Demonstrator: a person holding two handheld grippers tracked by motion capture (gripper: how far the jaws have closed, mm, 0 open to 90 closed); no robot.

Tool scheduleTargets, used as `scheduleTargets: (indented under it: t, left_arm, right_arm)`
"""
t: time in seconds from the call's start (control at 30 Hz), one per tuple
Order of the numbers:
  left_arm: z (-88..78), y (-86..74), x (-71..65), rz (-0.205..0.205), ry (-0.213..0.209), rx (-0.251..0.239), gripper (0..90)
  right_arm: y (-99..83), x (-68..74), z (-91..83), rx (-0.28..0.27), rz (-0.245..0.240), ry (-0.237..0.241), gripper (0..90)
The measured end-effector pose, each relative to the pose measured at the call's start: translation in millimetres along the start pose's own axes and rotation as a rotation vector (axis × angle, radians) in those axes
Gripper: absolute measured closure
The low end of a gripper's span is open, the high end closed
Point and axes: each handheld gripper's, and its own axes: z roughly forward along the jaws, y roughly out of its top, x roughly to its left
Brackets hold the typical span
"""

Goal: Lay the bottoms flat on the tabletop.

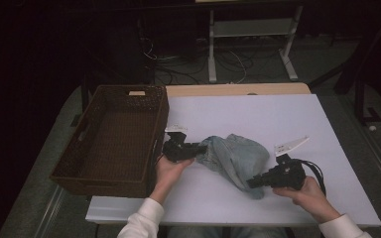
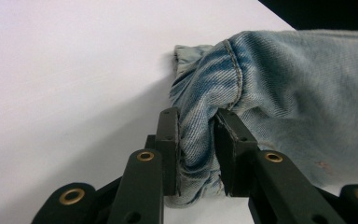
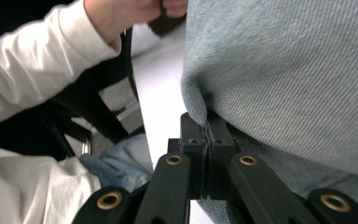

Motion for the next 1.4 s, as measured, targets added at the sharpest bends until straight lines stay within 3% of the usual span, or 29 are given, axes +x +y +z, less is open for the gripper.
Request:
scheduleTargets:
  t: [0.13,0.27,0.4,0.53,0.73,0.9,1.23,1.4]
  left_arm:
    - [0.5,-1.0,0.0,0.001,0.0,-0.003,70.9]
    - [0.9,-1.4,0.4,0.001,-0.001,-0.006,70.8]
    - [1.2,-1.7,0.7,0.0,-0.004,-0.008,70.7]
    - [1.5,-1.8,0.6,0.001,-0.005,-0.01,70.6]
    - [1.7,-1.9,1.0,0.003,-0.007,-0.012,70.4]
    - [1.7,-1.8,1.0,0.003,-0.007,-0.012,70.4]
    - [1.8,-1.9,1.0,0.004,-0.007,-0.012,70.3]
    - [2.0,-1.9,1.1,0.003,-0.007,-0.014,70.3]
  right_arm:
    - [-0.2,4.7,13.4,0.044,-0.02,-0.006,88.0]
    - [0.2,4.1,14.4,0.04,-0.02,-0.003,86.3]
    - [0.6,4.4,3.3,0.034,-0.002,0.041,67.1]
    - [2.4,6.1,-14.2,0.014,-0.019,0.032,58.1]
    - [3.3,3.3,-49.5,-0.051,-0.019,-0.013,47.7]
    - [1.8,-10.5,-72.1,-0.123,0.027,-0.077,43.2]
    - [11.5,-40.5,-85.6,-0.197,0.063,-0.137,38.3]
    - [16.8,-57.1,-84.2,-0.226,0.097,-0.209,24.8]
